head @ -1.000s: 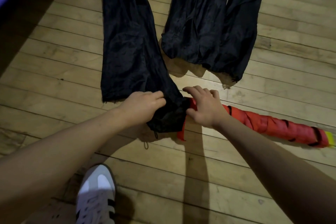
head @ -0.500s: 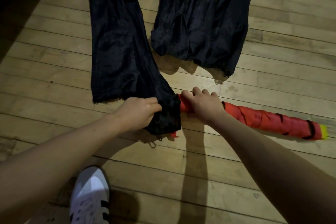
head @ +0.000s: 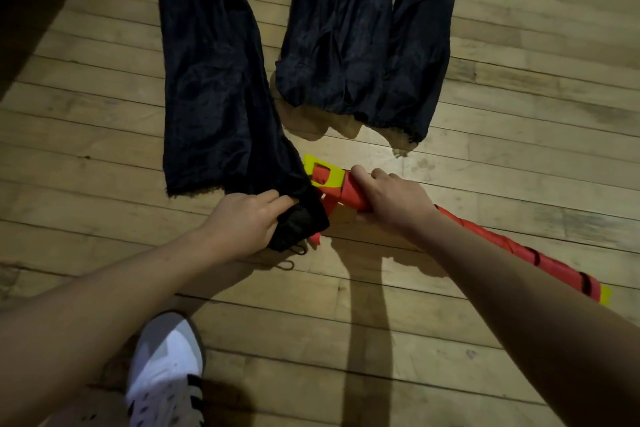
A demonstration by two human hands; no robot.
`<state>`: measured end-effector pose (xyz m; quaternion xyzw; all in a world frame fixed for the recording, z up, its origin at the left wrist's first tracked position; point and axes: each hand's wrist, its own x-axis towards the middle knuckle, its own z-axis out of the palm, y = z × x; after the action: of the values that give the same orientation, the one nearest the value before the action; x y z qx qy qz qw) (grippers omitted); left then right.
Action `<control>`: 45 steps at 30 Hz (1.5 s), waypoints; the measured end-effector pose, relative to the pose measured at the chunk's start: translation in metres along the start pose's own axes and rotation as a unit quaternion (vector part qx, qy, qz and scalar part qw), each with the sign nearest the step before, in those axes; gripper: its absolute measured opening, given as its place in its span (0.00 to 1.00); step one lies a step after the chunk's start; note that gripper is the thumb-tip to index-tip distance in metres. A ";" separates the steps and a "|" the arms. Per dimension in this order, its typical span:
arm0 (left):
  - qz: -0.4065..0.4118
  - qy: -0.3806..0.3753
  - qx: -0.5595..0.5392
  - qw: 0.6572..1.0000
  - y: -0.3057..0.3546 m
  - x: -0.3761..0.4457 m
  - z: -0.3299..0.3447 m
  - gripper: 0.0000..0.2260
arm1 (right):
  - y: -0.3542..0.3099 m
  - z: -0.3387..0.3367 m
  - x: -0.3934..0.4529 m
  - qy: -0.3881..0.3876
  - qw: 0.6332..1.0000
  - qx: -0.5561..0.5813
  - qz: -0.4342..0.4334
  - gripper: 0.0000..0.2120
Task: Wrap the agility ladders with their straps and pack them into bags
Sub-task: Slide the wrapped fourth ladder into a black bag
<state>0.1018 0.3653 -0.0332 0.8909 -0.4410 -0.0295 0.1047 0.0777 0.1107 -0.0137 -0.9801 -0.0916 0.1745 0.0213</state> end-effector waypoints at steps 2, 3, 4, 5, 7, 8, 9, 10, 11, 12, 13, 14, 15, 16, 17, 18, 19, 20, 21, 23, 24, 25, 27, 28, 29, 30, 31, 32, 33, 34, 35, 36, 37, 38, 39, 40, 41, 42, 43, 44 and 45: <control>-0.034 -0.034 -0.015 0.999 0.001 0.002 0.004 0.18 | 0.000 -0.004 -0.007 0.019 1.000 0.008 0.008 0.31; -0.063 -0.050 -0.023 0.997 0.003 0.005 0.005 0.19 | 0.000 -0.006 -0.010 0.027 1.000 0.010 0.011 0.31; -0.092 -0.077 -0.026 0.992 0.004 0.009 0.006 0.21 | 0.001 -0.008 -0.014 0.034 0.999 0.011 0.012 0.31; -0.118 -0.116 -0.031 0.986 0.007 0.014 0.007 0.23 | 0.003 -0.009 -0.019 0.038 0.999 0.010 0.014 0.31; -0.161 -0.187 -0.055 0.968 0.010 0.021 0.009 0.26 | 0.003 -0.012 -0.025 0.042 0.999 0.011 0.014 0.31; -0.173 -0.201 -0.072 0.961 0.010 0.023 0.010 0.27 | 0.003 -0.012 -0.029 0.043 0.999 0.011 0.014 0.31; -0.186 -0.204 -0.089 0.957 0.010 0.025 0.010 0.27 | 0.002 -0.012 -0.032 0.044 0.999 0.014 0.015 0.32; -0.201 -0.199 -0.107 0.953 0.008 0.028 0.009 0.26 | 0.000 -0.012 -0.036 0.045 0.999 0.018 0.016 0.32; -0.216 -0.190 -0.128 0.949 0.006 0.031 0.008 0.24 | -0.001 -0.013 -0.037 0.046 0.999 0.022 0.014 0.32; -0.224 -0.181 -0.149 0.946 0.006 0.034 0.005 0.22 | -0.003 -0.012 -0.039 0.044 0.999 0.023 0.012 0.32; -0.226 -0.170 -0.171 0.944 0.007 0.037 0.001 0.22 | -0.005 -0.012 -0.041 0.040 0.999 0.023 0.010 0.32; -0.223 -0.157 -0.193 0.942 0.007 0.040 -0.003 0.22 | -0.008 -0.011 -0.042 0.036 0.999 0.023 0.008 0.32; -0.219 -0.144 -0.213 0.941 0.009 0.042 -0.008 0.24 | -0.010 -0.009 -0.041 0.032 0.999 0.024 0.008 0.32; -0.214 -0.133 -0.224 0.941 0.010 0.043 -0.012 0.27 | -0.012 -0.007 -0.041 0.029 0.999 0.025 0.009 0.32; -0.210 -0.127 -0.222 0.944 0.013 0.044 -0.016 0.30 | -0.015 -0.004 -0.039 0.024 0.999 0.028 0.013 0.32; -0.205 -0.126 -0.205 0.949 0.016 0.043 -0.020 0.32 | -0.017 -0.002 -0.037 0.019 0.999 0.035 0.019 0.32; -0.199 -0.127 -0.182 0.955 0.019 0.042 -0.022 0.33 | -0.019 0.000 -0.035 0.012 0.999 0.044 0.024 0.33; -0.190 -0.127 -0.161 0.960 0.022 0.041 -0.024 0.32 | -0.020 0.002 -0.031 0.004 0.998 0.054 0.030 0.34; -0.181 -0.126 -0.145 0.965 0.025 0.040 -0.025 0.32 | -0.022 0.004 -0.028 -0.004 0.997 0.064 0.035 0.35; -0.164 -0.124 -0.119 0.971 0.029 0.040 -0.026 0.31 | -0.027 0.007 -0.021 -0.021 0.996 0.076 0.039 0.35; -0.161 -0.127 -0.105 0.973 0.032 0.041 -0.026 0.32 | -0.030 0.008 -0.017 -0.027 0.996 0.081 0.041 0.35; -0.164 -0.131 -0.090 0.973 0.033 0.043 -0.027 0.32 | -0.033 0.009 -0.012 -0.033 0.995 0.085 0.046 0.34; -0.171 -0.137 -0.068 0.973 0.040 0.050 -0.030 0.33 | -0.037 0.011 -0.004 -0.041 0.992 0.101 0.066 0.32; -0.163 -0.140 -0.062 0.975 0.043 0.055 -0.031 0.33 | -0.038 0.013 0.001 -0.044 0.990 0.111 0.078 0.30; -0.144 -0.143 -0.054 0.978 0.046 0.061 -0.032 0.33 | -0.037 0.015 0.005 -0.045 0.987 0.122 0.091 0.30; -0.125 -0.147 -0.046 0.980 0.049 0.066 -0.033 0.32 | -0.037 0.017 0.009 -0.045 0.984 0.136 0.101 0.29; -0.115 -0.150 -0.046 0.981 0.051 0.071 -0.031 0.31 | -0.036 0.020 0.014 -0.044 0.981 0.152 0.109 0.29; -0.116 -0.150 -0.057 0.980 0.053 0.076 -0.030 0.31 | -0.035 0.024 0.017 -0.040 0.979 0.165 0.115 0.28; -0.124 -0.152 -0.074 0.978 0.053 0.080 -0.028 0.31 | -0.034 0.026 0.020 -0.038 0.977 0.173 0.121 0.27; -0.133 -0.153 -0.093 0.975 0.053 0.083 -0.026 0.31 | -0.034 0.028 0.022 -0.038 0.976 0.174 0.123 0.27; -0.143 -0.157 -0.112 0.971 0.052 0.086 -0.023 0.32 | -0.033 0.029 0.024 -0.037 0.977 0.171 0.123 0.28; -0.152 -0.162 -0.127 0.967 0.051 0.088 -0.020 0.32 | -0.032 0.030 0.025 -0.034 0.977 0.169 0.123 0.29; -0.163 -0.165 -0.137 0.963 0.049 0.090 -0.018 0.33 | -0.030 0.030 0.027 -0.030 0.977 0.168 0.125 0.29; -0.174 -0.168 -0.144 0.959 0.046 0.092 -0.015 0.34 | -0.028 0.030 0.028 -0.028 0.977 0.171 0.128 0.29; -0.183 -0.167 -0.152 0.957 0.044 0.093 -0.012 0.34 | -0.027 0.029 0.029 -0.026 0.976 0.173 0.128 0.29; -0.186 -0.169 -0.157 0.955 0.043 0.094 -0.009 0.34 | -0.026 0.029 0.029 -0.027 0.976 0.175 0.129 0.29; -0.186 -0.171 -0.161 0.954 0.042 0.094 -0.007 0.34 | -0.025 0.029 0.027 -0.027 0.976 0.172 0.129 0.29; -0.184 -0.175 -0.162 0.954 0.041 0.093 -0.005 0.34 | -0.025 0.029 0.026 -0.025 0.979 0.159 0.125 0.28; -0.179 -0.181 -0.161 0.954 0.041 0.094 -0.003 0.34 | -0.025 0.029 0.024 -0.020 0.983 0.139 0.120 0.28; -0.172 -0.187 -0.157 0.954 0.044 0.094 -0.001 0.35 | -0.023 0.030 0.020 -0.015 0.986 0.119 0.118 0.29; -0.163 -0.194 -0.149 0.956 0.048 0.095 0.001 0.35 | -0.020 0.031 0.015 -0.007 0.987 0.105 0.118 0.30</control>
<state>0.1221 0.2615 -0.0201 0.9021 -0.2921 -0.2841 0.1420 0.0773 0.1330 -0.0459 -0.9751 0.0430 0.1913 0.1031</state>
